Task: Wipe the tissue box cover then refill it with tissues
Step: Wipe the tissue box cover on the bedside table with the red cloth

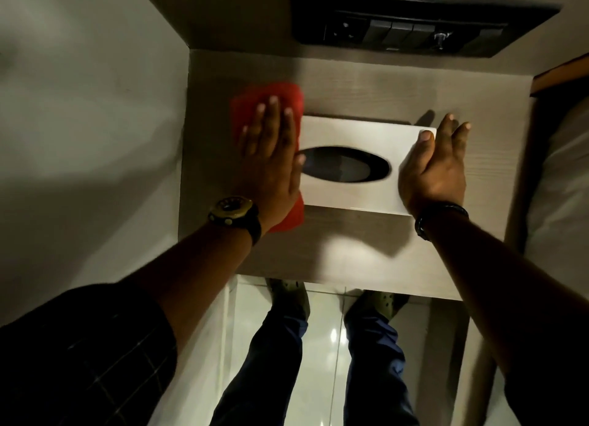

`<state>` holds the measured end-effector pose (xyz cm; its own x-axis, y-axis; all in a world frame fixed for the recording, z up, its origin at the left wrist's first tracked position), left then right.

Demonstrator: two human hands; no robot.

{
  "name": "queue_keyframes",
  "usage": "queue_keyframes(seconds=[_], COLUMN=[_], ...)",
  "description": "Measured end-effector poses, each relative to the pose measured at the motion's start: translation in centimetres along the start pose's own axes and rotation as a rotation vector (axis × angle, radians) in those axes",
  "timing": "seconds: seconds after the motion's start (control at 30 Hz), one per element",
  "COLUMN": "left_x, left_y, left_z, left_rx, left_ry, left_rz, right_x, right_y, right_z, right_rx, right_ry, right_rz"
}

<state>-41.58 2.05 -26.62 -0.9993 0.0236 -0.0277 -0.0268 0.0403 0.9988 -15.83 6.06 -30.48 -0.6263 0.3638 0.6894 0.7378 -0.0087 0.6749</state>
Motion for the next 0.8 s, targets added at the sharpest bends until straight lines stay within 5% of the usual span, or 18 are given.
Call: queue_keyframes(seconds=[0.17, 0.33, 0.63, 0.8], left_x=[0.6, -1.0, -12.0, -9.5], left_y=[-0.7, -0.8, 0.0, -0.2], left_z=[0.2, 0.9, 2.9, 1.7], left_rx=[0.010, 0.039, 0.082, 0.086], left_ry=[0.196, 0.162, -0.178, -0.264], left_rz=[0.040, 0.104, 0.038, 0.009], right_x=[-0.1, -0.2, -0.2, -0.2], right_y=[0.0, -0.2, -0.3, -0.1], right_z=[0.0, 0.0, 0.1, 0.1], right_rx=[-0.013, -0.011, 0.005, 0.008], right_ry=[-0.034, -0.047, -0.033, -0.040], right_rz=[-0.089, -0.082, -0.060, -0.060])
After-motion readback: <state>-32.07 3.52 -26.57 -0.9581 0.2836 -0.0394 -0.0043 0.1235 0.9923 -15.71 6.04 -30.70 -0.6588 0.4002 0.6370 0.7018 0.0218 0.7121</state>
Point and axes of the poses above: each hand's wrist, its own z-axis towards the middle knuckle, its own y-axis out of the back of the hand, x = y × z, the point moved 9 cm from there along z, towards the middle knuckle, and after that the axes turned 14 degrees about z, right-handed, at the moved point
